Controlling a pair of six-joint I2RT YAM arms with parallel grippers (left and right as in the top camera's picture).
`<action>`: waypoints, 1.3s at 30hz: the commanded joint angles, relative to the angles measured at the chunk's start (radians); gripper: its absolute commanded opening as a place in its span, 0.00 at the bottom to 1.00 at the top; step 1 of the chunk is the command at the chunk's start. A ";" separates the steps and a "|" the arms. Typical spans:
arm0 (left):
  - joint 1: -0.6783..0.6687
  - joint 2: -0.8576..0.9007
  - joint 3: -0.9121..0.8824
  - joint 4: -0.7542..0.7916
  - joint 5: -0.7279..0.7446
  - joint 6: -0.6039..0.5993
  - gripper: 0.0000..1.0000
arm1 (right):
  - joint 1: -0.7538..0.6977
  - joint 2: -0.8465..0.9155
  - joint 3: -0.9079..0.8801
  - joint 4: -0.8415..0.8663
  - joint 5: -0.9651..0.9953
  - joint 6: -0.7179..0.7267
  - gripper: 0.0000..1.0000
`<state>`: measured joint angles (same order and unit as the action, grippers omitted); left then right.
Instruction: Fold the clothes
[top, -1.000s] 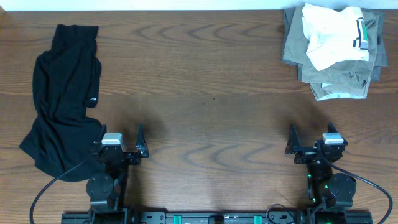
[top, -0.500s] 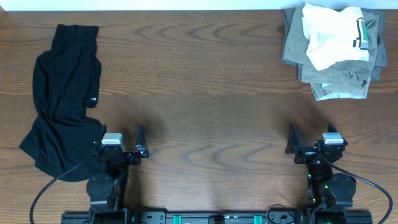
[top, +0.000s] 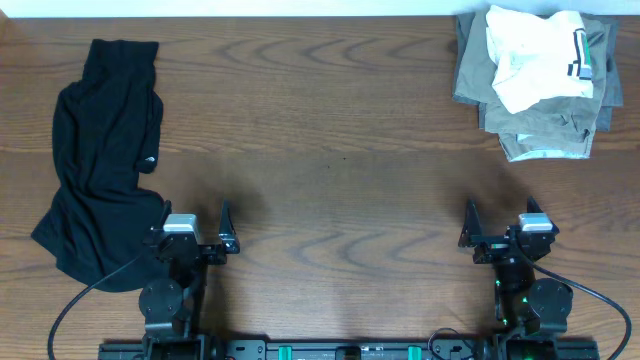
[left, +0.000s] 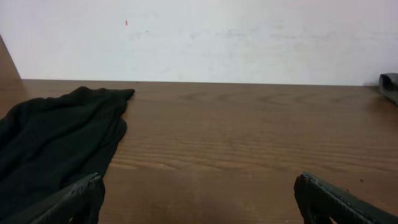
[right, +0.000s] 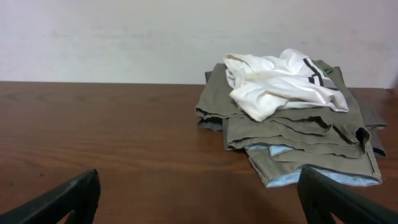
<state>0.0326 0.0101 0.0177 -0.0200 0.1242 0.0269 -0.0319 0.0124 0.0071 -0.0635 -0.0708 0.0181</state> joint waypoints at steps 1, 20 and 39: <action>0.005 -0.005 -0.014 -0.039 0.011 0.006 0.98 | -0.014 -0.006 -0.002 -0.004 0.003 0.011 0.99; 0.005 -0.005 -0.014 -0.039 0.011 0.006 0.98 | -0.014 -0.006 -0.002 -0.004 0.003 0.011 0.99; 0.005 -0.002 0.011 -0.041 0.011 0.006 0.98 | -0.014 -0.006 -0.002 0.072 -0.017 0.011 0.99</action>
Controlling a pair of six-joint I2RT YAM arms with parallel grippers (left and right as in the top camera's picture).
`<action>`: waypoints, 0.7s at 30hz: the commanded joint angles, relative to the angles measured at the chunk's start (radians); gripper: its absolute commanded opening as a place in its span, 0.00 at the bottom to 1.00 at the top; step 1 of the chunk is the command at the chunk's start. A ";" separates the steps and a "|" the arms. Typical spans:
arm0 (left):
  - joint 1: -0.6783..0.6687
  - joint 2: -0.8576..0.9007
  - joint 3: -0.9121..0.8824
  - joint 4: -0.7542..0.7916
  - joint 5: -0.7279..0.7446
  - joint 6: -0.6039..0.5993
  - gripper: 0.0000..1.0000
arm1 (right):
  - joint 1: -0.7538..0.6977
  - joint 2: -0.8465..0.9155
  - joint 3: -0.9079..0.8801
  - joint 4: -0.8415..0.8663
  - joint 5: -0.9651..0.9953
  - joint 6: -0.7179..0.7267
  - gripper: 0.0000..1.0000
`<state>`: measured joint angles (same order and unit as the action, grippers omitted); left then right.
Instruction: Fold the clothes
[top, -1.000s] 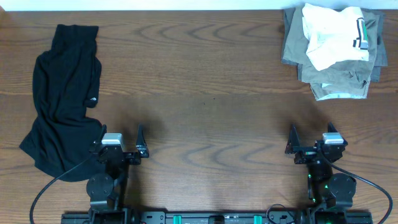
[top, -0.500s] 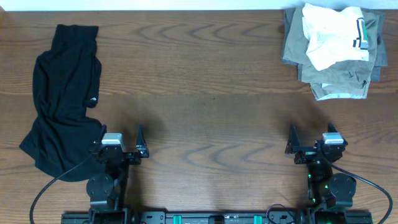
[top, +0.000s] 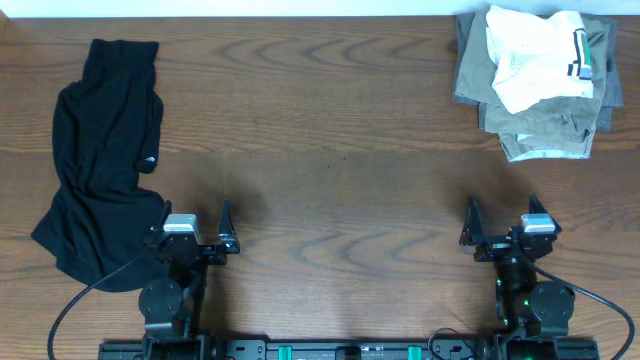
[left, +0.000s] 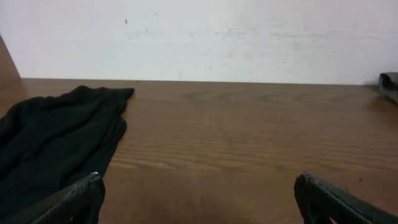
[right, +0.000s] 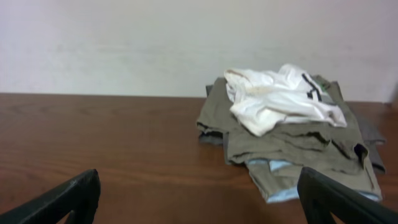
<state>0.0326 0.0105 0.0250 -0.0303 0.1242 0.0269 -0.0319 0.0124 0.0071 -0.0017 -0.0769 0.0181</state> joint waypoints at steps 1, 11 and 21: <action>0.005 0.002 0.007 -0.031 0.011 0.006 0.98 | -0.014 -0.006 -0.002 0.014 -0.011 0.011 0.99; 0.005 0.134 0.073 -0.033 0.011 0.002 0.98 | -0.014 -0.006 -0.002 0.043 -0.036 0.011 0.99; 0.005 0.409 0.273 -0.051 0.013 -0.036 0.98 | -0.014 -0.005 0.017 0.027 -0.062 0.037 0.99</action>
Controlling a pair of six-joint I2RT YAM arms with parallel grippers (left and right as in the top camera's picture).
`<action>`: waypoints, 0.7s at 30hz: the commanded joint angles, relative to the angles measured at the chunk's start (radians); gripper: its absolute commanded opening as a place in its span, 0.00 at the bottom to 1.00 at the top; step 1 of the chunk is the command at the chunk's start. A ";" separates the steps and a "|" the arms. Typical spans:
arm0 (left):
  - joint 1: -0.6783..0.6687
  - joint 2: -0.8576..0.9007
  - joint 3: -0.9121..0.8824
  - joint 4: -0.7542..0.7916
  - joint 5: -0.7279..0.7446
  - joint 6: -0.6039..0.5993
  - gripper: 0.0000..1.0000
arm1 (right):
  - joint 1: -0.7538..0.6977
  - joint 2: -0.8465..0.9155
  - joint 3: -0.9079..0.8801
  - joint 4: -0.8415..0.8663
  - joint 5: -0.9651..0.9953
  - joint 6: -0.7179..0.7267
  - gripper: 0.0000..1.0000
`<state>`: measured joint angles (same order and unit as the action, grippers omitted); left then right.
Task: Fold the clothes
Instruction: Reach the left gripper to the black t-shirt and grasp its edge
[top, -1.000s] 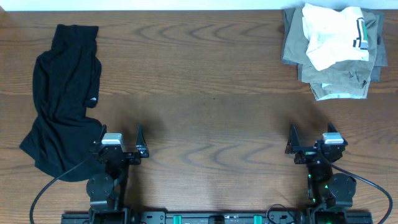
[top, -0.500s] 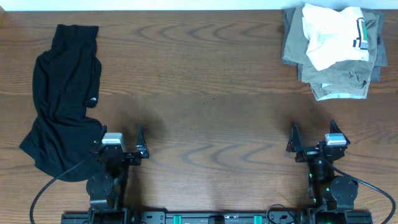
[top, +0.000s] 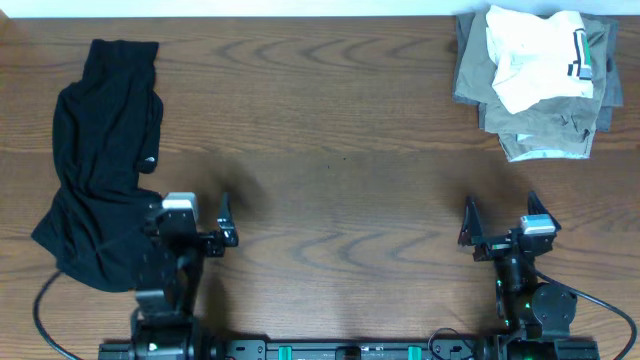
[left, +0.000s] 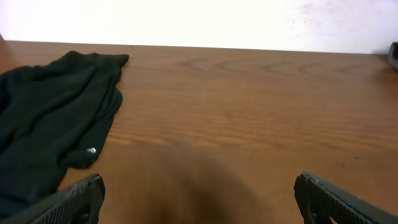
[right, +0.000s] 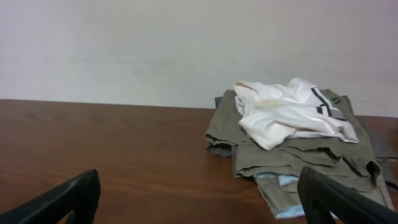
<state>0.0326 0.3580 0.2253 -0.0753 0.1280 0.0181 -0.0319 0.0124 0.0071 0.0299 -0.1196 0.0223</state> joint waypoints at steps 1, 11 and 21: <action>0.005 0.097 0.103 -0.018 0.014 -0.031 0.98 | -0.014 -0.002 0.024 -0.008 -0.020 0.037 0.99; 0.005 0.377 0.377 -0.221 0.023 -0.039 0.98 | -0.014 0.203 0.203 -0.050 -0.029 0.037 0.99; 0.005 0.535 0.578 -0.389 0.023 -0.110 0.98 | -0.014 0.666 0.539 -0.090 -0.210 0.037 0.99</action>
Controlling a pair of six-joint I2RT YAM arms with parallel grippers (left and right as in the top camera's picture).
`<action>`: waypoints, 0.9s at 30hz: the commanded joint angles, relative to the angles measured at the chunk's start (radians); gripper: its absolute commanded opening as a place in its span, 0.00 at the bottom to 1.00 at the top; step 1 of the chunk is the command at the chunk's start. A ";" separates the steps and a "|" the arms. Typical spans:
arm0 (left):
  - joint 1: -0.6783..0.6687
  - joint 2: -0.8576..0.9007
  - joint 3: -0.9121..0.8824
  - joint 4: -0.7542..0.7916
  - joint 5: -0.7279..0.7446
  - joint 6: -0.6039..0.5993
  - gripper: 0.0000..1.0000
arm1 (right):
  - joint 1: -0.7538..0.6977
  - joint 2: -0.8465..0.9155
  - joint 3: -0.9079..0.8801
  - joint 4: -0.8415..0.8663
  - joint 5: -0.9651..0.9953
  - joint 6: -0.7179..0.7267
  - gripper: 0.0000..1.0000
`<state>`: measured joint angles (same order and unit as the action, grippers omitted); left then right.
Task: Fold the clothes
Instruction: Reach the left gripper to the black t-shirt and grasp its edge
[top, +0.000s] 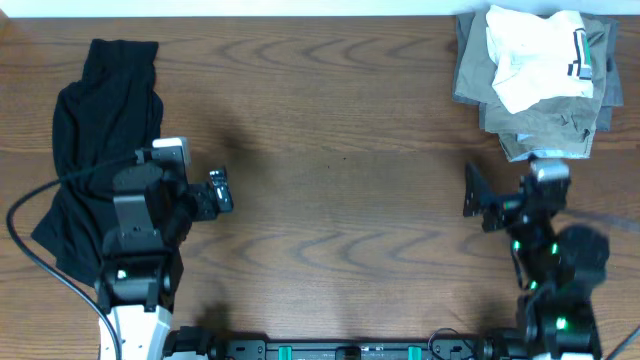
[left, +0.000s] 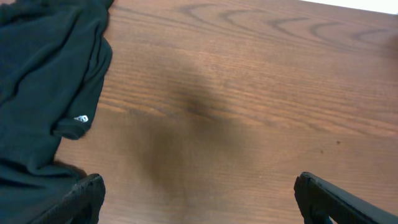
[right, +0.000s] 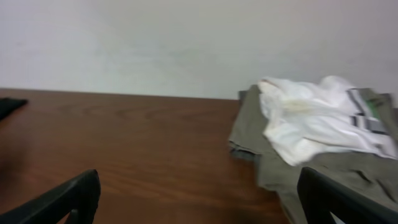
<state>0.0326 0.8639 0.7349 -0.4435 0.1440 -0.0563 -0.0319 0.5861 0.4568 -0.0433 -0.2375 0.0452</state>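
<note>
A crumpled black garment (top: 100, 150) lies along the table's left side; the left wrist view shows its edge (left: 43, 74). At the far right corner sits a pile of olive clothes (top: 530, 95) with a white garment (top: 540, 55) on top, also seen as the pile (right: 323, 155) in the right wrist view. My left gripper (top: 195, 195) stands open just right of the black garment, above the table. My right gripper (top: 500, 205) is open, just in front of the olive pile. Neither holds anything.
The brown wooden table (top: 330, 150) spans the view, with a white wall (right: 155, 43) behind its far edge. A black cable (top: 30, 250) loops from the left arm over the black garment's lower part. The arm bases sit at the front edge.
Both arms have risen and moved away from the front edge. The left gripper now tilts down at the table beside the black garment. The right gripper is nearer the olive pile.
Both grippers rested open and low near the front edge, the clothes untouched. The left arm then lifted slightly, looking further down. Now both arms stand further out over the table, still open; the garments lie as before.
</note>
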 joint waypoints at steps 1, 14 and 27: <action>0.005 0.046 0.089 -0.035 0.007 -0.035 0.98 | -0.014 0.146 0.133 -0.033 -0.117 0.014 0.99; 0.005 0.336 0.409 -0.291 0.006 0.005 0.98 | -0.014 0.615 0.548 -0.292 -0.293 -0.032 0.99; 0.005 0.588 0.473 -0.306 0.005 0.158 0.98 | -0.014 0.663 0.568 -0.276 -0.343 -0.039 0.99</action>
<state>0.0326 1.4250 1.1896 -0.7570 0.1505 0.0589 -0.0319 1.2484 0.9997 -0.3241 -0.5503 0.0177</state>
